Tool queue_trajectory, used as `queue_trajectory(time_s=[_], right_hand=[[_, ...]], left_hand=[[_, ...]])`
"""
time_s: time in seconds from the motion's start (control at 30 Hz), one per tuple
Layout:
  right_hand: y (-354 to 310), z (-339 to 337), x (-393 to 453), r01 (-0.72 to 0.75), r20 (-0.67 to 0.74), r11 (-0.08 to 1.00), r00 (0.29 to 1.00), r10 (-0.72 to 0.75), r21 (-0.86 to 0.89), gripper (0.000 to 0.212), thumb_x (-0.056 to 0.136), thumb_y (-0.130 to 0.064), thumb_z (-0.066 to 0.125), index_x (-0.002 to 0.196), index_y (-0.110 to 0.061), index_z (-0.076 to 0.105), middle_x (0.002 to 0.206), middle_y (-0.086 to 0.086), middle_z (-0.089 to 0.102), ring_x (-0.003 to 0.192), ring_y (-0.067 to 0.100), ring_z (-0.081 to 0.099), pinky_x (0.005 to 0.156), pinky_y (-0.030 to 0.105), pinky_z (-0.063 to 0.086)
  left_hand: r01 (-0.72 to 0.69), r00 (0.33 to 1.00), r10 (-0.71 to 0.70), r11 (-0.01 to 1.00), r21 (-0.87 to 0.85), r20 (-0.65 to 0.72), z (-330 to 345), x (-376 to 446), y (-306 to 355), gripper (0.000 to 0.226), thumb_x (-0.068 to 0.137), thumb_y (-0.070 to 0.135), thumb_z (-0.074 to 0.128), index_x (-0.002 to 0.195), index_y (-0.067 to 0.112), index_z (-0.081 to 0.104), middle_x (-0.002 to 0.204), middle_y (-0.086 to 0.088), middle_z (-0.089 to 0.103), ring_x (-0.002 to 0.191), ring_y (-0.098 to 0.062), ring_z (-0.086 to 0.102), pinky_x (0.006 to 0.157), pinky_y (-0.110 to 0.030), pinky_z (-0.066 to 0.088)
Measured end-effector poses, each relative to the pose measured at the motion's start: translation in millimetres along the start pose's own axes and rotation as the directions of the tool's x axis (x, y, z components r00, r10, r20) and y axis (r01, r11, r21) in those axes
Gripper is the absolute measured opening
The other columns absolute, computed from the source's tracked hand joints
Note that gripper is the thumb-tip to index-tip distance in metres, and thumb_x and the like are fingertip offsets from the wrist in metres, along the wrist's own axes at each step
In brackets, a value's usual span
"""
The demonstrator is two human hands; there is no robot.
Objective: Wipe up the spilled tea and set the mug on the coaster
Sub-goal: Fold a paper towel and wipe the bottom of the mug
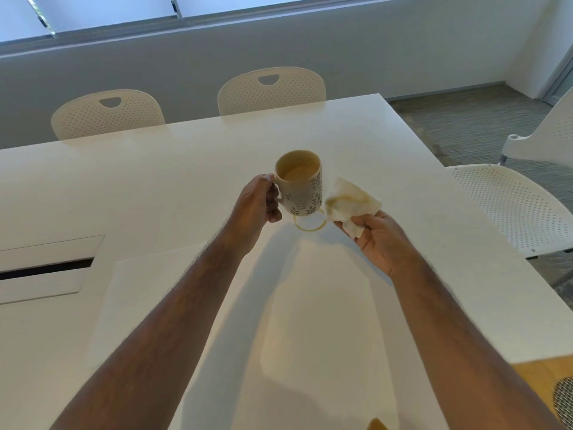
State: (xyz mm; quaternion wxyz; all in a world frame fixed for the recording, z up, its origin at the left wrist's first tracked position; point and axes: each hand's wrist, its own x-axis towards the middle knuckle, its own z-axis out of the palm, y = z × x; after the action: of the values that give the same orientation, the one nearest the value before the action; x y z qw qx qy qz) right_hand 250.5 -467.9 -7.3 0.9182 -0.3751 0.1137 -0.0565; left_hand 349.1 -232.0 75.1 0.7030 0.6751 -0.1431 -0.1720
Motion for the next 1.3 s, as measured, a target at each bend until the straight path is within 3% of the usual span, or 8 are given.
queue_trajectory(time_s=[0.07, 0.17, 0.33, 0.57, 0.7, 1.0, 1.13, 1.3], right_hand=[[-3, 5, 8, 0.132, -0.024, 0.922, 0.988, -0.151, -0.364, 0.044, 0.095, 0.014, 0.042, 0.123, -0.007, 0.069, 0.118, 0.009, 0.077, 0.113, 0.022, 0.071, 0.09, 0.033, 0.057], [1, 22, 23, 0.257, 0.113, 0.406, 0.931, -0.346, -0.877, 0.05, 0.092, 0.01, 0.044, 0.121, -0.016, 0.075, 0.118, -0.001, 0.075, 0.109, 0.009, 0.067, 0.095, 0.024, 0.048], [25, 37, 45, 0.133, 0.107, 0.162, 0.981, -0.159, -0.978, 0.035, 0.094, -0.036, 0.053, 0.122, -0.026, 0.071, 0.124, -0.006, 0.072, 0.116, 0.013, 0.064, 0.107, 0.041, 0.046], [47, 45, 53, 0.202, 0.219, -0.184, 0.973, -0.078, -0.962, 0.043, 0.098, -0.014, 0.057, 0.14, -0.017, 0.061, 0.145, 0.005, 0.06, 0.126, 0.025, 0.062, 0.096, 0.031, 0.049], [45, 43, 43, 0.246, 0.246, -0.102, 0.969, 0.016, -0.964, 0.037, 0.097, -0.041, 0.058, 0.133, -0.035, 0.065, 0.143, -0.005, 0.062, 0.119, 0.011, 0.064, 0.093, 0.027, 0.048], [2, 7, 29, 0.236, 0.214, -0.081, 0.953, 0.213, -0.969, 0.033, 0.097, -0.026, 0.068, 0.13, -0.025, 0.073, 0.148, -0.008, 0.059, 0.138, 0.012, 0.052, 0.12, 0.028, 0.031], [-20, -4, 32, 0.258, 0.261, -0.061, 0.964, -0.048, -0.964, 0.044, 0.092, 0.015, 0.048, 0.115, -0.007, 0.078, 0.138, 0.008, 0.065, 0.132, 0.025, 0.059, 0.115, 0.031, 0.039], [-17, 8, 35, 0.164, 0.126, 0.129, 0.957, -0.262, -0.978, 0.042, 0.09, 0.015, 0.045, 0.109, -0.001, 0.079, 0.128, 0.013, 0.064, 0.122, 0.024, 0.059, 0.098, 0.015, 0.039]], left_hand=[[-0.002, 1.0, 0.002, 1.0, 0.005, -0.001, -3, 0, -1, 0.029, 0.11, 0.027, 0.036, 0.084, 0.018, 0.045, 0.069, 0.011, 0.042, 0.059, -0.008, 0.04, 0.055, -0.027, 0.036], [-0.007, 1.0, 0.007, 1.0, 0.018, -0.004, -5, 0, -4, 0.03, 0.11, 0.027, 0.036, 0.082, 0.019, 0.045, 0.067, 0.013, 0.042, 0.059, -0.008, 0.04, 0.055, -0.027, 0.037], [0.007, 0.999, -0.007, 1.0, 0.014, -0.038, -8, 4, -9, 0.029, 0.108, 0.025, 0.036, 0.081, 0.018, 0.043, 0.067, 0.011, 0.039, 0.06, -0.008, 0.038, 0.055, -0.028, 0.036], [0.001, 0.999, -0.001, 1.0, 0.012, -0.049, -10, 9, -13, 0.025, 0.107, 0.022, 0.036, 0.084, 0.016, 0.043, 0.071, 0.007, 0.036, 0.063, -0.01, 0.036, 0.056, -0.026, 0.036], [0.009, 0.998, -0.009, 1.0, 0.004, -0.058, -6, 14, -12, 0.023, 0.108, 0.022, 0.036, 0.088, 0.015, 0.045, 0.071, 0.006, 0.036, 0.064, -0.011, 0.036, 0.057, -0.028, 0.035], [0.013, 0.999, -0.012, 1.0, 0.018, -0.045, -5, 21, -15, 0.023, 0.106, 0.023, 0.036, 0.086, 0.016, 0.045, 0.066, 0.012, 0.037, 0.061, -0.009, 0.036, 0.056, -0.026, 0.034], [0.014, 0.999, -0.013, 1.0, 0.02, -0.046, -5, 20, -22, 0.021, 0.106, 0.021, 0.035, 0.091, 0.013, 0.047, 0.068, 0.01, 0.036, 0.062, -0.009, 0.036, 0.057, -0.026, 0.035], [0.025, 0.998, -0.024, 0.999, 0.02, -0.061, -5, 22, -30, 0.017, 0.107, 0.022, 0.035, 0.103, 0.011, 0.046, 0.074, 0.003, 0.034, 0.066, -0.011, 0.035, 0.058, -0.027, 0.035]])
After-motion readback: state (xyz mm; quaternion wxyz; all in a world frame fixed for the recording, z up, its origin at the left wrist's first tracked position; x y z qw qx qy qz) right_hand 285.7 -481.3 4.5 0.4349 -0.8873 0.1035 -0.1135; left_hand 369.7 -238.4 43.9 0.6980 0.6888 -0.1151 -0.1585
